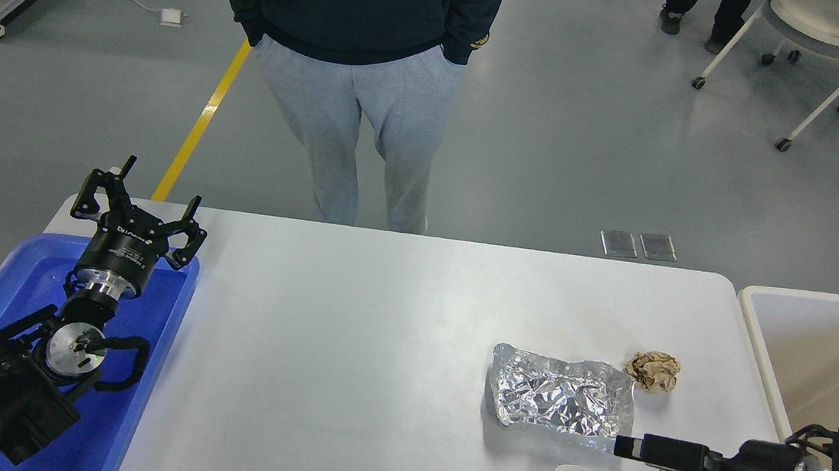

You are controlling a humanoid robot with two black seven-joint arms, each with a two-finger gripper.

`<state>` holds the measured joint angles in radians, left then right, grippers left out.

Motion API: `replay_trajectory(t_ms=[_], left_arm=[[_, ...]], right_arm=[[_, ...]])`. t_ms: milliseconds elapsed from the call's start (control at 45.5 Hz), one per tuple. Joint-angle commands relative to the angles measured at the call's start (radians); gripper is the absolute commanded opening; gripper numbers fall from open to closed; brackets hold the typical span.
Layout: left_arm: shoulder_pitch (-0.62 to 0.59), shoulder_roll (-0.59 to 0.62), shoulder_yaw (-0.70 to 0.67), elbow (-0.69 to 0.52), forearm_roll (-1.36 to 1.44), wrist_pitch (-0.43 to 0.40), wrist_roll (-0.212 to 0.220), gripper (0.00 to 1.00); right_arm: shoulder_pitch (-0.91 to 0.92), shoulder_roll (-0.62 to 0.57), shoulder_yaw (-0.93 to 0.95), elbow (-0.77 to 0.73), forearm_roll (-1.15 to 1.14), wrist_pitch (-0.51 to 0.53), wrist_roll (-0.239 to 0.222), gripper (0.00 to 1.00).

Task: Tidy desktop
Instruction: 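Position the right gripper at the white paper cup and close on it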

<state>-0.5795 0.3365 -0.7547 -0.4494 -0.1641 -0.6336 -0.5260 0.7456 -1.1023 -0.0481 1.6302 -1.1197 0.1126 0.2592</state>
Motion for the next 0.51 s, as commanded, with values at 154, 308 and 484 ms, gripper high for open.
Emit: replay_trajectory(t_ms=[154,308,484], left_arm=[[0.000,-0.001,0.000,0.000,0.000,-0.001,0.000,1.00],[0.000,0.001,0.000,0.000,0.000,-0.001,0.000,1.00],[0.000,-0.001,0.000,0.000,0.000,-0.001,0.000,1.00]], right_arm=[[0.032,0.013,-0.098,-0.001,-0.052,-0.002,-0.037,1.00],[0.055,0.058,-0.098,-0.001,0.132,0.024,-0.242,1.00],[0.087,0.076,-0.096,-0.001,0.210,0.080,-0.264,1.00]])
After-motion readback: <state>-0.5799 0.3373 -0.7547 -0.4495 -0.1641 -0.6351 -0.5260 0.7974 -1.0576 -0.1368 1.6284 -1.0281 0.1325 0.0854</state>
